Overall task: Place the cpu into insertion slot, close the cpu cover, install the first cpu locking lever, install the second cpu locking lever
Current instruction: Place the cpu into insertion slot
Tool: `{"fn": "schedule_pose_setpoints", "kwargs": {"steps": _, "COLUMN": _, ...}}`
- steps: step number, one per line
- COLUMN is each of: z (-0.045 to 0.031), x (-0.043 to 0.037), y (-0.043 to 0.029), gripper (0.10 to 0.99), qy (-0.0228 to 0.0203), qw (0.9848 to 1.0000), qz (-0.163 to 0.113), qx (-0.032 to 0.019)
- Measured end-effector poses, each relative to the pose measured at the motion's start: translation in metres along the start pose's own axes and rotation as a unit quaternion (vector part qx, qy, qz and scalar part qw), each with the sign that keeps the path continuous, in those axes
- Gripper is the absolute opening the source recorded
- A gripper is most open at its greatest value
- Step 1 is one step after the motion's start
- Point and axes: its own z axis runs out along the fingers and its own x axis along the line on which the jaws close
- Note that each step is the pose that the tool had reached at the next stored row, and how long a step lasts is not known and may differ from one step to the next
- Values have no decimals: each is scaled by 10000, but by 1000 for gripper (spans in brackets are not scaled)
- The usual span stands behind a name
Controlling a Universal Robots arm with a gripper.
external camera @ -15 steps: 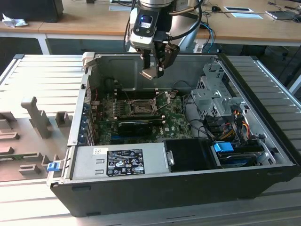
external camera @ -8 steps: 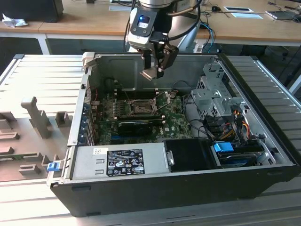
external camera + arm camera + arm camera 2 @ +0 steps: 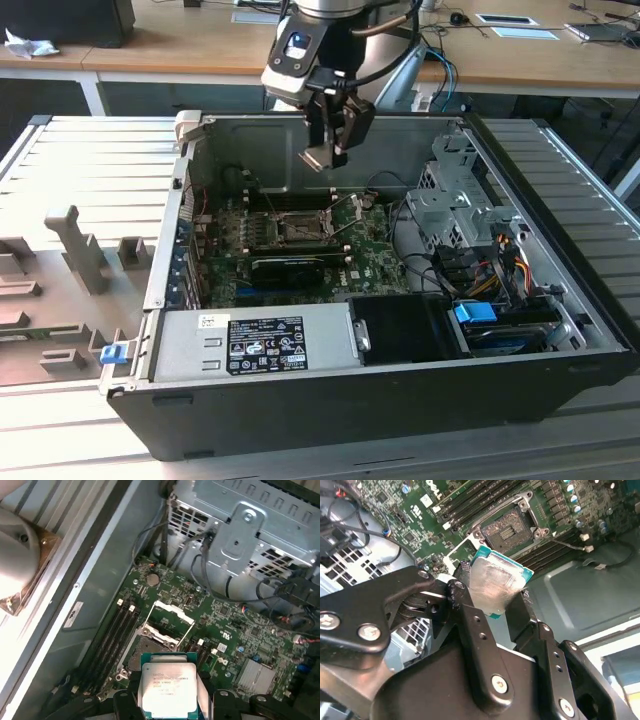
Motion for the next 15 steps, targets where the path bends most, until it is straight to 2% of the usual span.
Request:
{"fn": "schedule_pose_setpoints", "kwargs": {"steps": 3, "z": 25, "x": 1, "y": -4, "gripper": 525, "qy": -35, "qw": 9993, "qz": 380, "qx": -6}}
{"fn": "schedule_pose_setpoints", "kwargs": {"steps": 15, "z": 94, "x": 3, "y": -19, "gripper": 525, "qy": -39, "qw": 9991, "qz": 427, "qx": -7}}
